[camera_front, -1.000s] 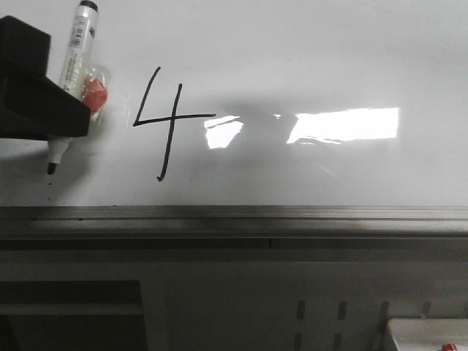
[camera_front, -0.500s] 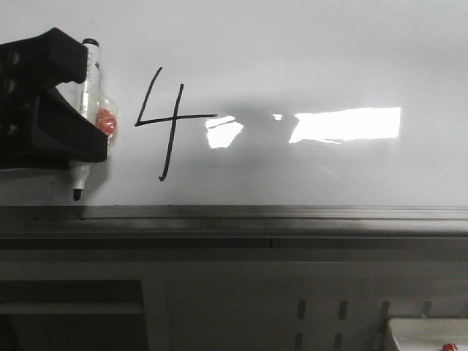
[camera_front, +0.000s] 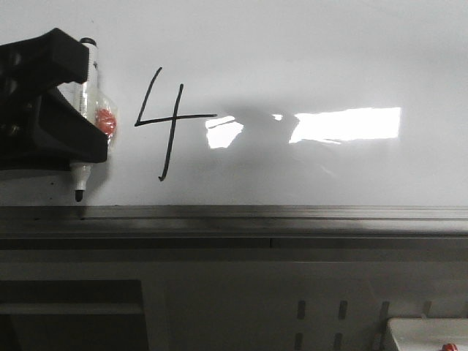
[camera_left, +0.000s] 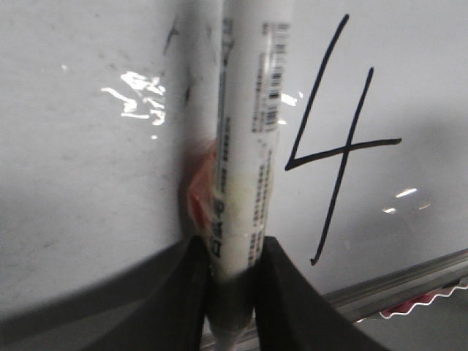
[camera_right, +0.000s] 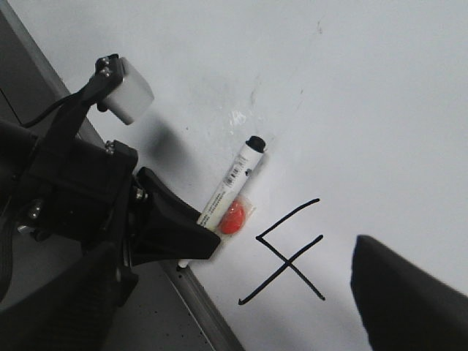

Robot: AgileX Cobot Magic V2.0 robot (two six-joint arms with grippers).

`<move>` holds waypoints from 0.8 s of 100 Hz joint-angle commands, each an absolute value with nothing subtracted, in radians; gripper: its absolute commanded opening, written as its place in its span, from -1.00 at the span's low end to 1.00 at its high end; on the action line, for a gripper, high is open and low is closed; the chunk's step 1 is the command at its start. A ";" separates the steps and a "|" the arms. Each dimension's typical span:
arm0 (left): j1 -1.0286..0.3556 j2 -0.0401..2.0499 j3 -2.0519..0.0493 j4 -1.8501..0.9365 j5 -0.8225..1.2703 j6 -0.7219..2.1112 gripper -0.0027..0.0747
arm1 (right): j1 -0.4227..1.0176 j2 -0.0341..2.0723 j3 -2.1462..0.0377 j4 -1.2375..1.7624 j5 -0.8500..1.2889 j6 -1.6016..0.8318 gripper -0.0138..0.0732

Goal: Write number 4 on whiteboard

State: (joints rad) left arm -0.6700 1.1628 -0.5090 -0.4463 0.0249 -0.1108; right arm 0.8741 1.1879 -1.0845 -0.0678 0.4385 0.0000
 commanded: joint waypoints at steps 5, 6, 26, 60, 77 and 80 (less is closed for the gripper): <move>-0.672 1.151 -0.536 -0.461 -0.041 -0.121 -0.29 | 0.869 1.160 -1.119 -0.080 0.372 -0.013 0.63; -0.672 1.149 -0.536 -0.461 -0.041 -0.121 -0.24 | 0.869 1.160 -1.119 -0.080 0.372 -0.013 0.63; -0.672 1.085 -0.536 -0.402 -0.033 -0.121 0.08 | 0.869 1.156 -1.117 -0.085 0.375 -0.013 0.60; -0.672 0.785 -0.522 -0.197 0.000 -0.113 -0.84 | 0.869 1.003 -0.978 -0.089 0.305 -0.013 -0.85; -0.672 0.594 -0.455 -0.114 -0.007 -0.109 -0.98 | 0.869 0.845 -0.790 -0.089 0.176 -0.013 -0.83; -0.672 0.562 -0.437 -0.092 -0.007 -0.109 -0.98 | 0.869 0.812 -0.755 -0.089 0.153 -0.013 -0.83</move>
State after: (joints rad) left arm -0.6718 0.6340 -0.4465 -0.1445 0.0549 -0.1113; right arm 0.8741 0.8942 -0.8051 -0.0717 0.2933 0.0000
